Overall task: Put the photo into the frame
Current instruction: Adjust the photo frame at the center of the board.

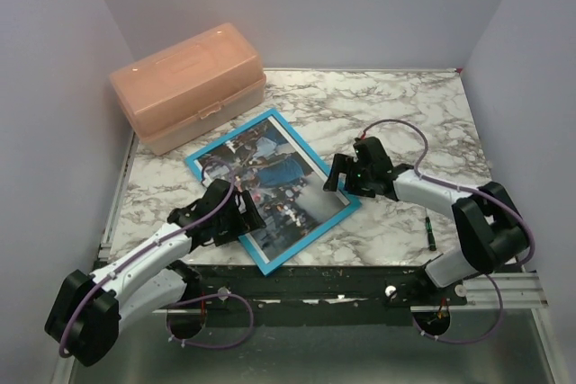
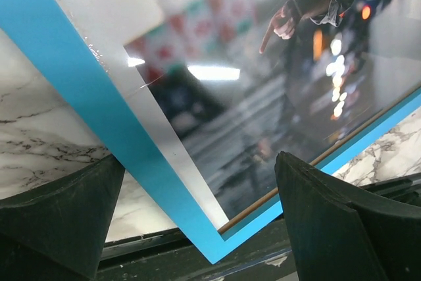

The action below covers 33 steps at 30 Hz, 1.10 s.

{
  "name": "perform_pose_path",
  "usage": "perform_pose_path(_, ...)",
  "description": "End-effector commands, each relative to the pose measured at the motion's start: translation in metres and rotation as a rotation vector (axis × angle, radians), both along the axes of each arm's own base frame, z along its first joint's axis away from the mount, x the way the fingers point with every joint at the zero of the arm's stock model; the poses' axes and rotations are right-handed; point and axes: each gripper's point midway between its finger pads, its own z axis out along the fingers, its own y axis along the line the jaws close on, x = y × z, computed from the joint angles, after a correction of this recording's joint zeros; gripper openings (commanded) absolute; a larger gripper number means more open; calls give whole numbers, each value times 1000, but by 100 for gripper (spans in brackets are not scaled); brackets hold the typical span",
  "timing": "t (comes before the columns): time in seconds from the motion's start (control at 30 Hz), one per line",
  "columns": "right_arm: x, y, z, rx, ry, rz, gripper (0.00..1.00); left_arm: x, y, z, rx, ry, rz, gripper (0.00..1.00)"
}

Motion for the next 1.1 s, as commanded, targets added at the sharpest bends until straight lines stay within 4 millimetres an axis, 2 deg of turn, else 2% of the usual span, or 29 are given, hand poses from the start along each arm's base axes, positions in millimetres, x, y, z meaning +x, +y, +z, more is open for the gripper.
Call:
perform_pose_path(0.0, -80, -3, -27, 81, 233, 46, 100, 25, -39, 25, -117, -103, -148, 99)
perform_pose_path(0.23, -121, 4, -13, 190, 232, 52, 100, 48, -75, 44, -145, -129, -289, 99)
perform_pose_path(0.67, -164, 30, -3, 237, 244, 148, 100, 98, -155, 53, -90, -99, -488, 98)
perform_pose_path(0.87, -180, 58, 6, 252, 228, 229, 100, 125, -169, 56, -12, -119, -500, 99)
perform_pose_path(1.07, -206, 106, 17, 280, 202, 376, 100, 141, -172, 57, 46, -127, -512, 98)
